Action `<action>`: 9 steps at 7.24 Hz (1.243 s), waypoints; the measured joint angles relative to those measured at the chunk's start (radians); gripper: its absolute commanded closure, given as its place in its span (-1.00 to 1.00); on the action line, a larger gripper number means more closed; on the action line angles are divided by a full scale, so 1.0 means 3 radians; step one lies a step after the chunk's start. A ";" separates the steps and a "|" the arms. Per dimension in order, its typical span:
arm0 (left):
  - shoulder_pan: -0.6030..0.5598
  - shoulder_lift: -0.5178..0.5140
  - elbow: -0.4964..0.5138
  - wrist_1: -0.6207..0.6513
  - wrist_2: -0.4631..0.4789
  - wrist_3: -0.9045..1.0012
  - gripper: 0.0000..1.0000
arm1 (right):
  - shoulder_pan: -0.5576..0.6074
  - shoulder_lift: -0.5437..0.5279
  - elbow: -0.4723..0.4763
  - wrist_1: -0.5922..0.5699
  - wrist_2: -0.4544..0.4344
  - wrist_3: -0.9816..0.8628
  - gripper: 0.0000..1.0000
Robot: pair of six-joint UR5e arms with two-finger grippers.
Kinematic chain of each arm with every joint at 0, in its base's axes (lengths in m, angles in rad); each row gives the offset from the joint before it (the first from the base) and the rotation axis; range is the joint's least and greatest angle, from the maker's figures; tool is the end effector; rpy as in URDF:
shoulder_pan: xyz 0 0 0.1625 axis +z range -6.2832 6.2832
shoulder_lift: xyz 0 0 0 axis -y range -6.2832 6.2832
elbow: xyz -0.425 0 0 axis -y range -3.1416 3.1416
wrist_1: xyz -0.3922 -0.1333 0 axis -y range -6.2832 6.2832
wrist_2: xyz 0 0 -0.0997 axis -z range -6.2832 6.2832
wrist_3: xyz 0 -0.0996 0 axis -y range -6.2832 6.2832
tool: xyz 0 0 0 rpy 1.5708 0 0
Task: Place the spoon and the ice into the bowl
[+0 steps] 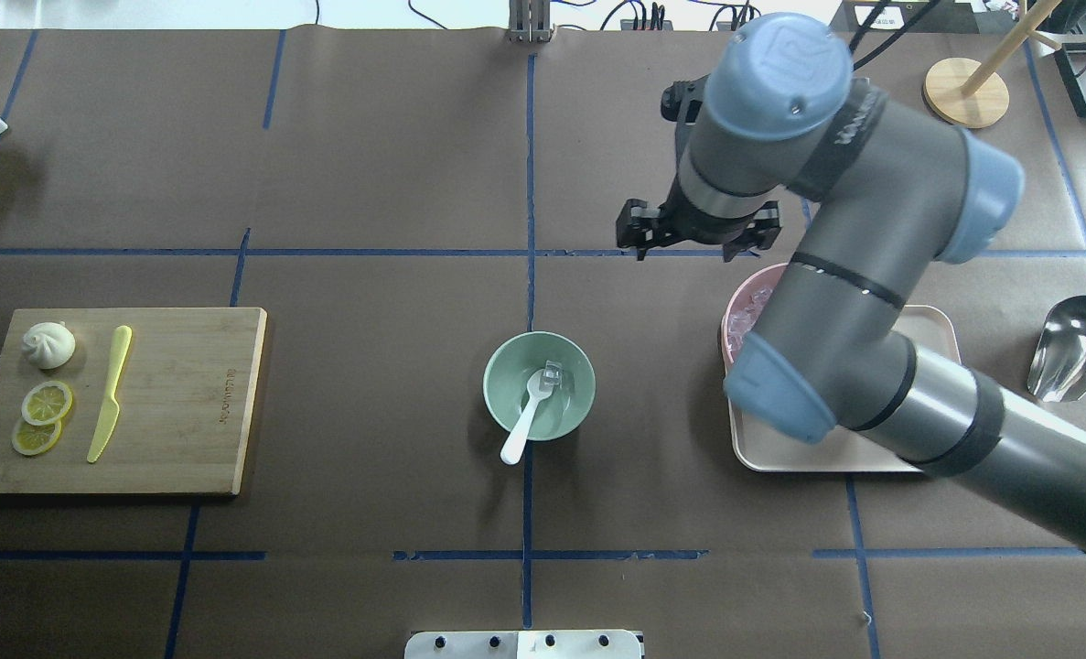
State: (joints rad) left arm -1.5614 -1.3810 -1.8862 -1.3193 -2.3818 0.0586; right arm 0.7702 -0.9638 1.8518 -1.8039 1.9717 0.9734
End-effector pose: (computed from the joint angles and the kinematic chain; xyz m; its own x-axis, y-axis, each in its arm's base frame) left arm -0.0573 -0.3998 0.6113 0.6879 -0.0263 -0.7254 -0.0497 0.9953 -0.0832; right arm -0.3827 -0.5028 0.2193 0.7353 -0.0082 0.6777 -0.0688 0.9939 0.0867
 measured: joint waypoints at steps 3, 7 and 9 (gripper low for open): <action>0.0004 -0.0003 0.0004 -0.0009 0.0005 0.0004 -1.00 | 0.0876 -0.1011 0.0310 0.0023 0.0512 -0.1695 -0.99; 0.0006 -0.0020 0.0005 -0.0023 0.0004 0.0009 -1.00 | 0.2034 -0.2291 0.0393 0.0143 0.1076 -0.3491 -0.99; 0.0005 -0.0016 0.0003 -0.0020 0.0005 0.0013 -1.00 | 0.2388 -0.2692 0.0321 0.0188 0.1155 -0.3686 -1.00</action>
State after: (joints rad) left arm -1.5600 -1.3858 -1.8854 -1.3255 -2.3804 0.0624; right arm 1.4865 -1.7715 1.9481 -1.7476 2.3180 -0.1323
